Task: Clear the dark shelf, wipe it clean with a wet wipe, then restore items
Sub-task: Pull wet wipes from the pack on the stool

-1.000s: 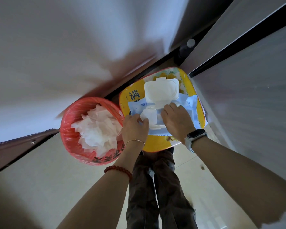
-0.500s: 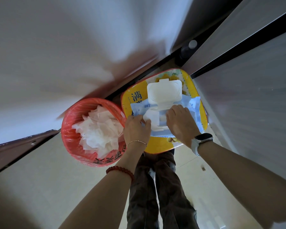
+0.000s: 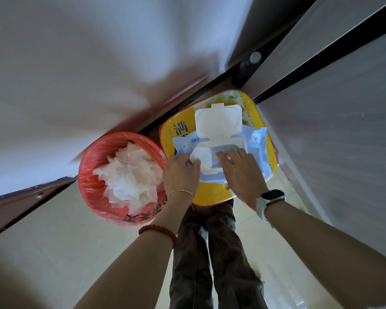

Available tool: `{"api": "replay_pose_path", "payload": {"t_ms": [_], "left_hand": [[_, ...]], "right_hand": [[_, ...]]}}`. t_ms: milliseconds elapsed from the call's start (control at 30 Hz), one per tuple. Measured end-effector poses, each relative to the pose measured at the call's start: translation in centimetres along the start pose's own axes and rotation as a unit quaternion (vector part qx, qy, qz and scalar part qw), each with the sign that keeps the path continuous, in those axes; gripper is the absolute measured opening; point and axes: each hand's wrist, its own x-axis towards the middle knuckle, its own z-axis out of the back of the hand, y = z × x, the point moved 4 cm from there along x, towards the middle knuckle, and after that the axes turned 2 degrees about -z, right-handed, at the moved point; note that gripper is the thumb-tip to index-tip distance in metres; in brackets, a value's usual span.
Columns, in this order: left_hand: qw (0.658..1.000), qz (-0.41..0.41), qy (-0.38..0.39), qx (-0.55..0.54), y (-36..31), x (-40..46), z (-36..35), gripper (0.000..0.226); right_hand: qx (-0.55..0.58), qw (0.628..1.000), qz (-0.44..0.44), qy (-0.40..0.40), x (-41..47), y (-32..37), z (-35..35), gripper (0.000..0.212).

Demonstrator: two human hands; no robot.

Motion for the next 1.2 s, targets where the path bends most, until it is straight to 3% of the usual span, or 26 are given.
{"api": "replay_pose_path", "payload": {"t_ms": [100, 233, 500, 867, 1200], "left_hand": [[1.0, 0.001, 0.001, -0.003, 0.0, 0.0, 0.0, 0.022], [1.0, 0.006, 0.003, 0.0, 0.0, 0.0, 0.0, 0.022], [1.0, 0.011, 0.005, -0.008, 0.0, 0.0, 0.0, 0.022], [1.0, 0.001, -0.005, -0.002, -0.1, -0.1, 0.1, 0.022], [0.999, -0.02, -0.03, -0.01, -0.1, -0.2, 0.0, 0.021]], "right_hand": [[0.028, 0.999, -0.009, -0.02, 0.3, -0.1, 0.2, 0.059], [0.059, 0.997, 0.045, -0.026, 0.4, -0.8, 0.1, 0.032], [0.06, 0.997, 0.041, 0.0, 0.1, -1.1, -0.4, 0.07], [0.078, 0.992, -0.01, -0.096, 1.5, -1.2, 0.2, 0.02], [0.026, 0.998, 0.049, -0.033, 1.6, -1.0, -0.2, 0.026]]}}
